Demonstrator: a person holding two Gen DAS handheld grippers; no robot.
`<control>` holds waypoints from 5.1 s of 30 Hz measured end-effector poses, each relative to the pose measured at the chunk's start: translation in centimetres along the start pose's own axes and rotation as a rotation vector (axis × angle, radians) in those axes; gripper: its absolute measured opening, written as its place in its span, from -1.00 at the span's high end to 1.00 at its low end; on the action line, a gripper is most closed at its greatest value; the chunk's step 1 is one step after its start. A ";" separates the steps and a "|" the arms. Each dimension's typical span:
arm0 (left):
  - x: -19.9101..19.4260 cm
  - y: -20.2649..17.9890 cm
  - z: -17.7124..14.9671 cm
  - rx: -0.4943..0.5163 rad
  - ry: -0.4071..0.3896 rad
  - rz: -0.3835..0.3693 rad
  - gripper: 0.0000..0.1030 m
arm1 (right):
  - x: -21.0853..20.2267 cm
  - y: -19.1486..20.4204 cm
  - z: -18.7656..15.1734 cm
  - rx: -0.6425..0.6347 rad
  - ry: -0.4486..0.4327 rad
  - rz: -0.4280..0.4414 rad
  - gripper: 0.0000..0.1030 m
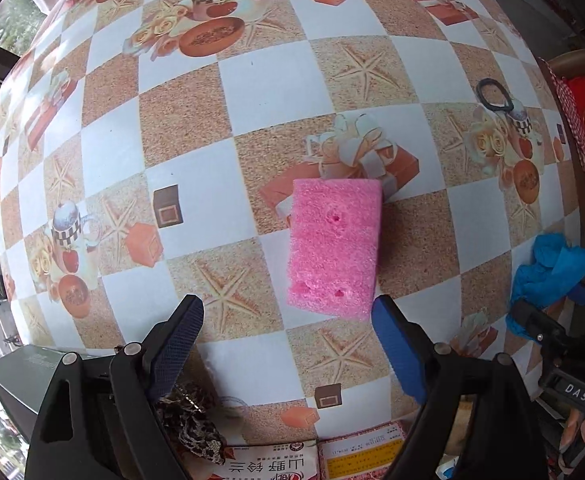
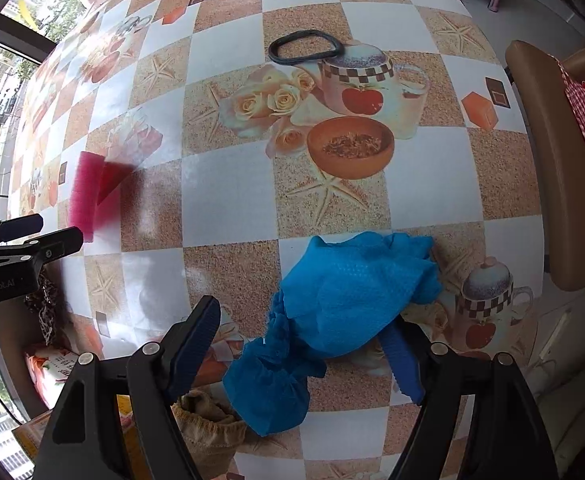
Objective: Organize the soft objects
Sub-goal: 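Grasp the pink sponge with the left tool while the right tool holds the blue glove, then carry the pink sponge with the left tool while the right tool carries the blue glove to the box, then open both tools to drop the pink sponge and blue glove into the box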
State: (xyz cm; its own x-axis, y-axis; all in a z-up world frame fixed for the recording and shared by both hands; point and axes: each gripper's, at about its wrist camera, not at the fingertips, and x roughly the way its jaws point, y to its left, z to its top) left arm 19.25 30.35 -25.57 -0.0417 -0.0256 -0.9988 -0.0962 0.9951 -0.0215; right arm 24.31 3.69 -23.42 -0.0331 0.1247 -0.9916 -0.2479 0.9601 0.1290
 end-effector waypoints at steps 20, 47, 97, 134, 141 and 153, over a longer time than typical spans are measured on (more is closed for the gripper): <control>4.2 -5.3 3.8 0.015 0.018 -0.005 -0.78 | 4.7 2.0 -0.5 0.045 0.000 -0.095 -0.70; 0.4 -5.3 6.5 0.072 -0.026 -0.029 0.06 | 2.6 3.2 -0.1 -0.048 -0.035 -0.124 0.45; -15.1 6.9 -19.4 0.064 -0.252 -0.123 0.05 | -12.7 23.3 -15.9 -0.221 -0.114 0.104 0.62; -9.1 25.0 -30.7 -0.432 -0.157 -0.055 0.05 | -4.8 47.1 -19.2 -0.794 0.115 0.128 0.62; -8.0 25.1 -31.2 -0.447 -0.130 -0.061 0.05 | -3.7 48.2 -19.3 -0.821 0.139 0.121 0.62; -7.6 24.9 -30.8 -0.442 -0.113 -0.059 0.05 | -3.0 48.3 -19.1 -0.818 0.155 0.124 0.62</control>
State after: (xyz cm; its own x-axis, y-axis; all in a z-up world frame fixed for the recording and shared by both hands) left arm -13.44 52.42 -17.13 0.0828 -0.0465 -0.9955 -0.5114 0.8554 -0.0825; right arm -6.04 44.89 -14.18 -0.2240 0.1243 -0.9666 -0.8551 0.4507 0.2562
